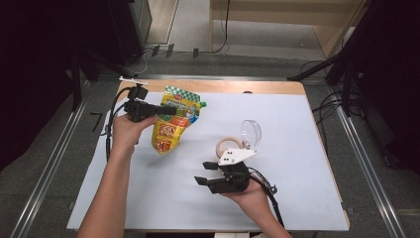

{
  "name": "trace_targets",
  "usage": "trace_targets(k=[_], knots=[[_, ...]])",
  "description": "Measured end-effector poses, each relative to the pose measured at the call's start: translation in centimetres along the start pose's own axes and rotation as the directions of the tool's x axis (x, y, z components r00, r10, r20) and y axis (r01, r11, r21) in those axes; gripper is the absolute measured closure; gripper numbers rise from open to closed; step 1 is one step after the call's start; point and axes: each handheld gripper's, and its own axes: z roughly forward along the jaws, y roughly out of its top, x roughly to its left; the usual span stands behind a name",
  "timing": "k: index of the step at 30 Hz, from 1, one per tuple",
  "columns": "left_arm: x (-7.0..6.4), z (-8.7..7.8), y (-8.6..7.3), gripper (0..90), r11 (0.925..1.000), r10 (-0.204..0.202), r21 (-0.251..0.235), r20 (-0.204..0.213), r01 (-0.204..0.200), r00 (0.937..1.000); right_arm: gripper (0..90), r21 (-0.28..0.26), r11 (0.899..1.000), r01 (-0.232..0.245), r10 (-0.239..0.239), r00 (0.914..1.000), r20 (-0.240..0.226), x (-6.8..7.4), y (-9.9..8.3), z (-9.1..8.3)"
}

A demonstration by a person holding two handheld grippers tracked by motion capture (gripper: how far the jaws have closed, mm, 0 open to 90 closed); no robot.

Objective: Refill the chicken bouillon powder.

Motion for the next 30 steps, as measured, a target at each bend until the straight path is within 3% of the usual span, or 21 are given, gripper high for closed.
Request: trace_targets(k=[8, 15, 19, 26, 30], knots=[[0.5, 0.3, -0.4, 89.1, 0.9998, 0.003, -0.018, -0.013, -0.003, 0.9999, 45.3, -0.029, 1.000, -0.009, 0.008, 0.9986, -0.052, -1.5, -0.5, -2.0], [0.2, 0.0, -1.1, 89.0, 0.9994, 0.031, -0.016, -0.030, -0.031, 0.9991, 45.3, -0.009, 1.000, -0.005, 0.004, 0.9994, -0.033, -2.1, -1.4, -2.3], [0.0, 0.0, -1.4, 88.5, 0.9996, 0.023, -0.017, -0.020, -0.024, 0.9995, 45.3, 0.012, 1.000, 0.003, -0.003, 0.9999, -0.011, -2.1, -1.4, -2.5], [-0.3, -0.4, -2.0, 88.4, 0.9992, 0.037, -0.016, -0.030, -0.037, 0.9989, 45.4, -0.005, 1.000, -0.005, 0.005, 1.0000, 0.005, -2.1, -1.4, -3.4], [-0.3, -0.8, -2.2, 87.3, 0.9997, 0.020, -0.015, -0.047, -0.021, 0.9987, 45.4, -0.013, 1.000, -0.005, 0.005, 1.0000, 0.004, -2.1, -1.3, -3.7]])
